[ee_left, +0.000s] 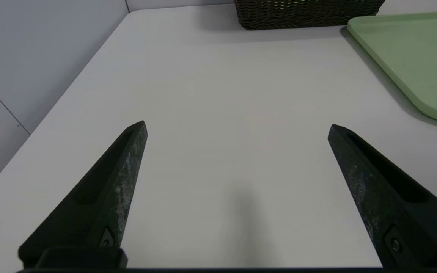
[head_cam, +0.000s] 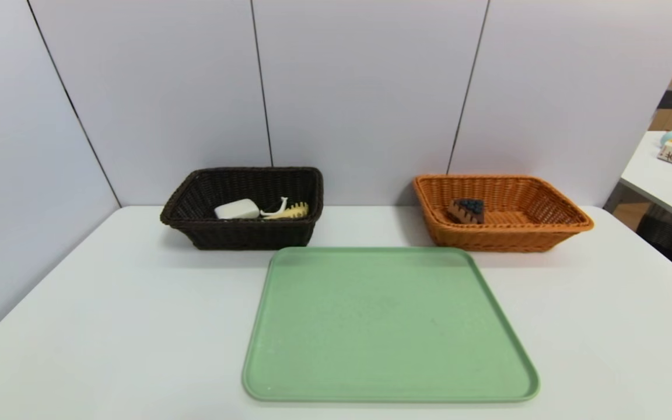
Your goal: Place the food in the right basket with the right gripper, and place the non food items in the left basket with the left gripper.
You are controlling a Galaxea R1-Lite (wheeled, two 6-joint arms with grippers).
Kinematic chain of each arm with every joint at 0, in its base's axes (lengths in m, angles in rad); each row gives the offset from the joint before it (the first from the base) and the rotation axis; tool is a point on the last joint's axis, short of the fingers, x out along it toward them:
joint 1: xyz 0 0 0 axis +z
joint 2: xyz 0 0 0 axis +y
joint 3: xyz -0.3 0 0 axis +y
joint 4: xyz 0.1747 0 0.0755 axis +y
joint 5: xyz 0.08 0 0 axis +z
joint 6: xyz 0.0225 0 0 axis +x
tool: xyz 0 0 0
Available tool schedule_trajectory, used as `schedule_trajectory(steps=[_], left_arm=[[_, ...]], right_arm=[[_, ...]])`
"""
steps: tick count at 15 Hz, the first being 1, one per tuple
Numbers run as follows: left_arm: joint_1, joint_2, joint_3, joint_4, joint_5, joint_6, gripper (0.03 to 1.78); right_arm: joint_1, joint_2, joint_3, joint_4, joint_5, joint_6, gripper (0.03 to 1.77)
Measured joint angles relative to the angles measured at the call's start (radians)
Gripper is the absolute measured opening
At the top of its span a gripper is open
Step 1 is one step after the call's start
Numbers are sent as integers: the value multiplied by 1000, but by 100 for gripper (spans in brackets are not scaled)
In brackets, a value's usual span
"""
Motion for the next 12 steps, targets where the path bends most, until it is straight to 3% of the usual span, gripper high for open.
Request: schedule_trajectory(steps=[9, 12], left_arm=[[0, 0, 2, 2, -7, 43, 169], [0, 0, 2, 1, -7, 8, 169]], right_arm=[[0, 0, -1, 13, 1, -1, 170], [0, 0, -1, 18, 1, 28, 170]])
